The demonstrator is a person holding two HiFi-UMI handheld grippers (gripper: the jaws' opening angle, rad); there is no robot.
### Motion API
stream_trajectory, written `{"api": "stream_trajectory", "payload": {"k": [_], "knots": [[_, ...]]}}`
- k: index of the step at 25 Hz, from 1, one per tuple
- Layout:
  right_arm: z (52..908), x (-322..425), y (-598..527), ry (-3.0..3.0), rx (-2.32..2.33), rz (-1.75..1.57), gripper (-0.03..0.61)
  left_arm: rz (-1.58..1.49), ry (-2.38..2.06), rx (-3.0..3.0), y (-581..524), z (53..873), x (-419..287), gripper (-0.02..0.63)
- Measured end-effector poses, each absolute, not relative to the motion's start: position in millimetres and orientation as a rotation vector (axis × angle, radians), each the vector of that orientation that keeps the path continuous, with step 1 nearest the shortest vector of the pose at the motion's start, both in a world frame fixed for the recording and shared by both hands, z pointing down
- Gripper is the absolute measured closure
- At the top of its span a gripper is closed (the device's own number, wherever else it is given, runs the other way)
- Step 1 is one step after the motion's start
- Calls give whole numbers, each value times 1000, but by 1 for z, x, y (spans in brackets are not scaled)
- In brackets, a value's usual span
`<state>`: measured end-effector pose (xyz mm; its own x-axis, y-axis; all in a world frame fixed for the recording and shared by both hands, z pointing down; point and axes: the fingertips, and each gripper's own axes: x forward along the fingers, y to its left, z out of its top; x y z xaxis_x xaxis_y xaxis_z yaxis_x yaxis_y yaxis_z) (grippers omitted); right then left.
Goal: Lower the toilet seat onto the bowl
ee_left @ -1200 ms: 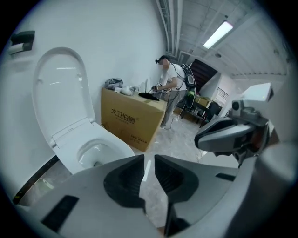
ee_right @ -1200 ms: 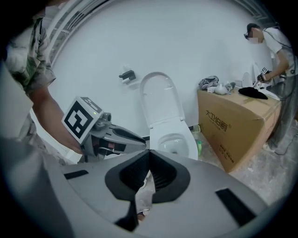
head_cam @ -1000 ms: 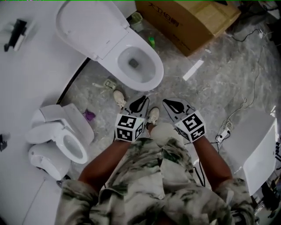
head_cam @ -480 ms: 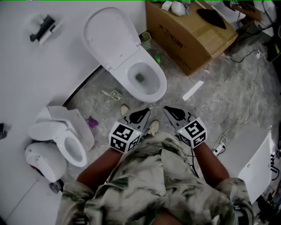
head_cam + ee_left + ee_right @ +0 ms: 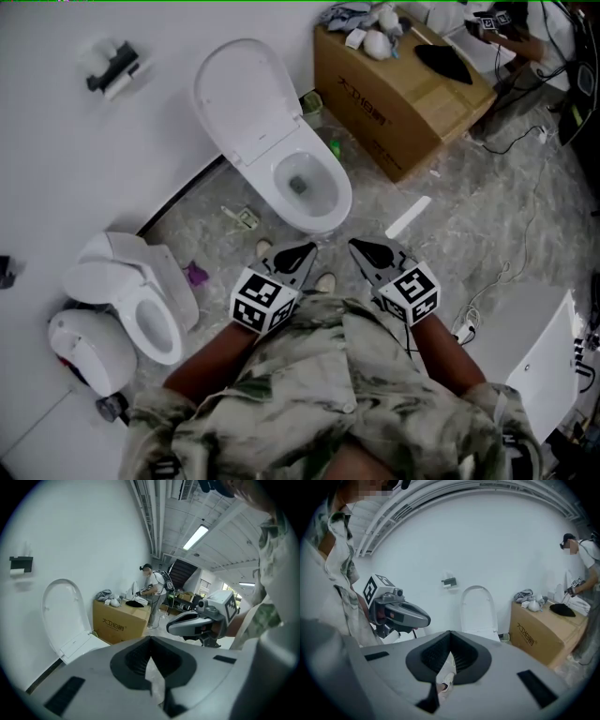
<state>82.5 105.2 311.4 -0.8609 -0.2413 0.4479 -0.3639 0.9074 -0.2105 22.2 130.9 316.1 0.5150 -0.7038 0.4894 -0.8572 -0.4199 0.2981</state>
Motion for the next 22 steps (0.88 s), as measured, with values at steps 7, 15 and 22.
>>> {"api": "stream_trajectory", "payload": {"k": [7,15,22], "knots": [[301,90,118,-2655,451,387,557,408,-1254,2260,142,310,27,592],[305,87,122,-2655,451,403,557,457,-1226,2256,145,317,25,592],[307,81,117,-2656,436,394,557,443,-1231,2255,138,316,19,592]]}}
